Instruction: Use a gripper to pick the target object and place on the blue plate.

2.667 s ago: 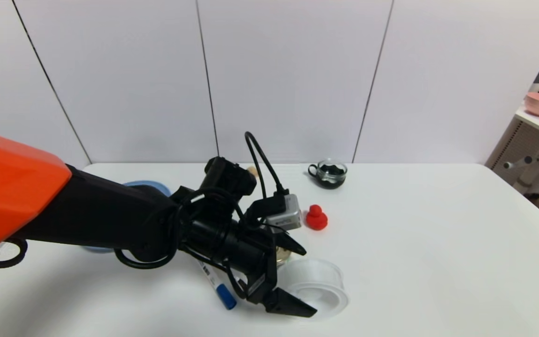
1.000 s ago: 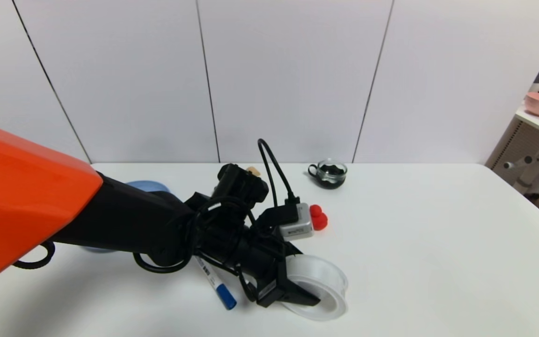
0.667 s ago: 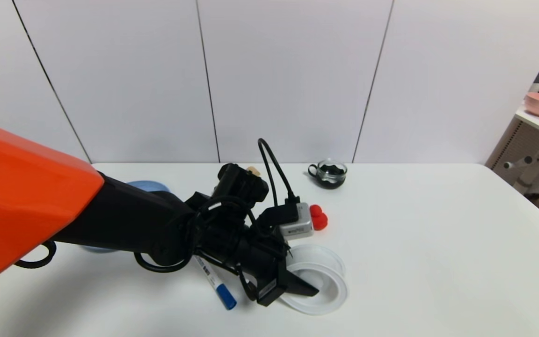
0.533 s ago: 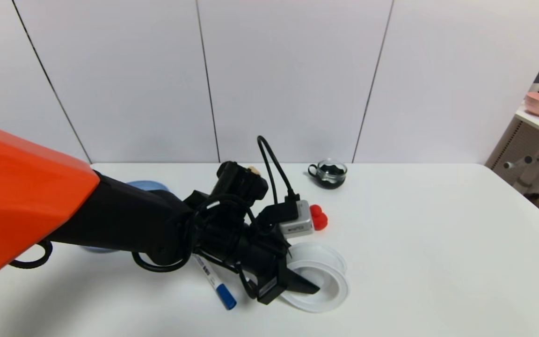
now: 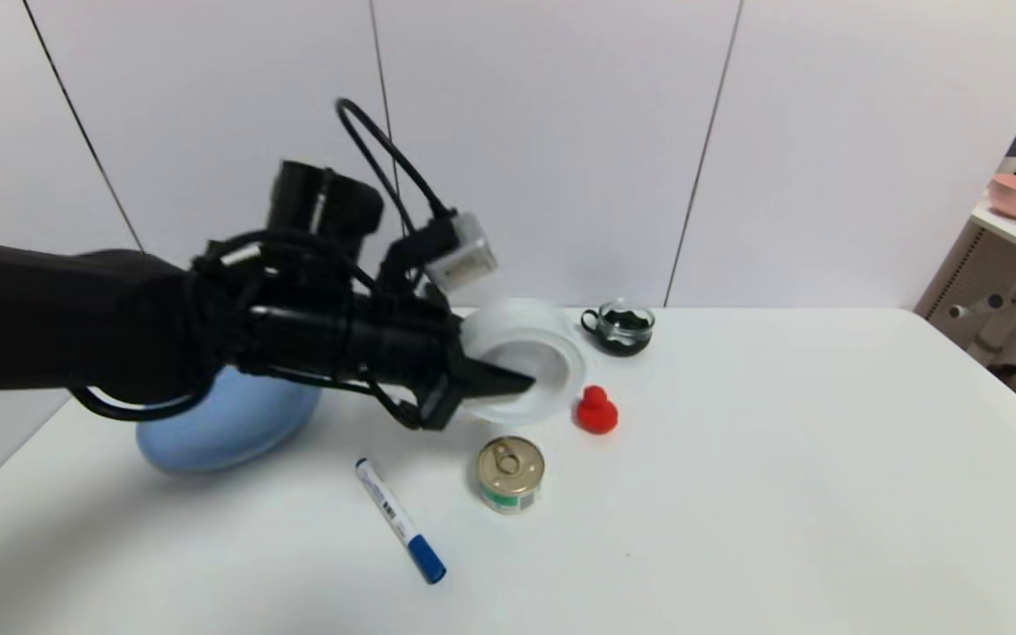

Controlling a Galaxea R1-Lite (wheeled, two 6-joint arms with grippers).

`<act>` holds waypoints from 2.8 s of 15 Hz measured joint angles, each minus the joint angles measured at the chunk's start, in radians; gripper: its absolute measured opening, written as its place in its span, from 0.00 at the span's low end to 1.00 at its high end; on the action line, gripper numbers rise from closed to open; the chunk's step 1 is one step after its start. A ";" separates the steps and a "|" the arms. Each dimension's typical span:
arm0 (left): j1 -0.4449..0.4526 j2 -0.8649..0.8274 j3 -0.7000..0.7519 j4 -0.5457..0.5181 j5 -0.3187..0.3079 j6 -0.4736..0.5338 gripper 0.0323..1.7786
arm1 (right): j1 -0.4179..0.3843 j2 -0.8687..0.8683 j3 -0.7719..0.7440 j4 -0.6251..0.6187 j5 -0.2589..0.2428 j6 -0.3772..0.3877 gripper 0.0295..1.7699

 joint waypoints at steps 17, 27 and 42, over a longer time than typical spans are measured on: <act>0.756 0.137 0.001 0.026 0.052 0.000 0.32 | 0.000 0.000 0.000 0.000 0.000 0.000 0.96; 0.749 0.150 0.030 0.083 0.050 0.003 0.60 | 0.000 0.000 0.000 0.000 0.000 0.000 0.96; 0.735 -0.359 -0.031 0.147 0.205 -0.203 0.90 | 0.000 0.000 0.000 0.000 0.000 0.000 0.96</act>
